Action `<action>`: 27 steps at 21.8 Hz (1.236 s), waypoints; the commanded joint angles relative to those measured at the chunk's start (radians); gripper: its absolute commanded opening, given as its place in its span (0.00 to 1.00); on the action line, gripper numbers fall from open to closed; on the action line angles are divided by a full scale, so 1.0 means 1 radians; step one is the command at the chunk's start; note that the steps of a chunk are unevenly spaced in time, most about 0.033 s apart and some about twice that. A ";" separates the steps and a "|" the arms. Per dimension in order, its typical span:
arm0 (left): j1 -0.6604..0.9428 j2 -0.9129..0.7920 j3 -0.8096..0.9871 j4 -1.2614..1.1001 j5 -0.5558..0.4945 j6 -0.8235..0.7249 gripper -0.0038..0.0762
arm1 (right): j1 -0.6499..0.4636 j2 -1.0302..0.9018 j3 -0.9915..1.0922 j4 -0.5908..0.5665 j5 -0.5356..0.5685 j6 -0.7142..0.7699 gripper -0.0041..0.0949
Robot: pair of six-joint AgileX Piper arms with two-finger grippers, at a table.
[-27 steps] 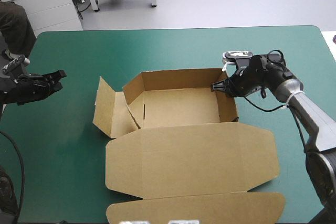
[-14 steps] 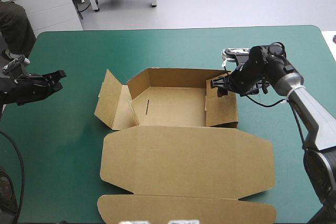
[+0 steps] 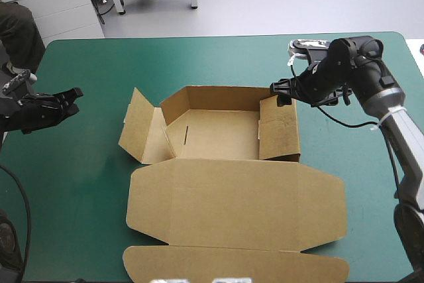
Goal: Fold the box
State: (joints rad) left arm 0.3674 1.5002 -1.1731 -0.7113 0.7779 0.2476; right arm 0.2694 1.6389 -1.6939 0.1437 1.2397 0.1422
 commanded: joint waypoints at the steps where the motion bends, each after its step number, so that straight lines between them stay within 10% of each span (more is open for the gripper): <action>1: 0.003 -0.035 -0.025 -0.047 -0.021 -0.009 0.05 | 0.000 -0.100 -0.033 0.019 0.014 0.020 0.80; 27: 0.003 -0.035 -0.025 -0.042 -0.031 -0.002 0.05 | 0.078 0.013 0.214 -0.120 -0.109 0.170 0.80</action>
State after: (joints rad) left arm 0.3674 1.5002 -1.1731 -0.7113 0.7629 0.2456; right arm 0.3387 1.6651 -1.4563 0.0638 1.1619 0.2898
